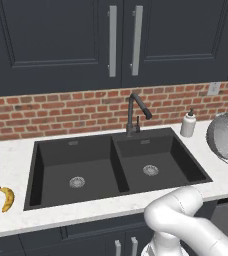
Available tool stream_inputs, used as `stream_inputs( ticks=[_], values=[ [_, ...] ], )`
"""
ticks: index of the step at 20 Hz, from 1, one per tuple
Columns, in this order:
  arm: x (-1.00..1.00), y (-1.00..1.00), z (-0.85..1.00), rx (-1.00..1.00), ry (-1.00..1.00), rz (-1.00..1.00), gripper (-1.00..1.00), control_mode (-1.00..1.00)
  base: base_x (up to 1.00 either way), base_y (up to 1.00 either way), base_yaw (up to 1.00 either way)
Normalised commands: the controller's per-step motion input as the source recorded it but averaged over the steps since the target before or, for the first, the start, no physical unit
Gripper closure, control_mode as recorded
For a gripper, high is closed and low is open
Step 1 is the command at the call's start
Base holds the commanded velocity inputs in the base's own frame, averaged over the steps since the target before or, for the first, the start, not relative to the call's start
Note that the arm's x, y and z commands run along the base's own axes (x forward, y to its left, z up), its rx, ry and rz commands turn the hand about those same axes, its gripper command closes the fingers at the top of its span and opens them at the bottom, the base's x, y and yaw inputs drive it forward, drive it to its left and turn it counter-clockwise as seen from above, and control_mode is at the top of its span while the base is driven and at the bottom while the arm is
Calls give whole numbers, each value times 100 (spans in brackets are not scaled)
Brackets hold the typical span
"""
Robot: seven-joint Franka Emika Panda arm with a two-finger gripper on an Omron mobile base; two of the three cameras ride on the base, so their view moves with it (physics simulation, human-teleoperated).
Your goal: Put the colander in the sink, put the banana, orange in the colander, and turn on the sink faucet and pour water over the colander.
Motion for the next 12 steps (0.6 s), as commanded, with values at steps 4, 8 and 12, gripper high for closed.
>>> stream_inputs(
  ticks=[4,8,12],
  values=[
    [-23,59,83,-25,4,29,100,-100,0,0,0],
    [-27,84,57,-27,3,20,100,-100,0,0,0],
    [-29,95,26,-18,14,5,100,-100,0,0,0]
  ],
)
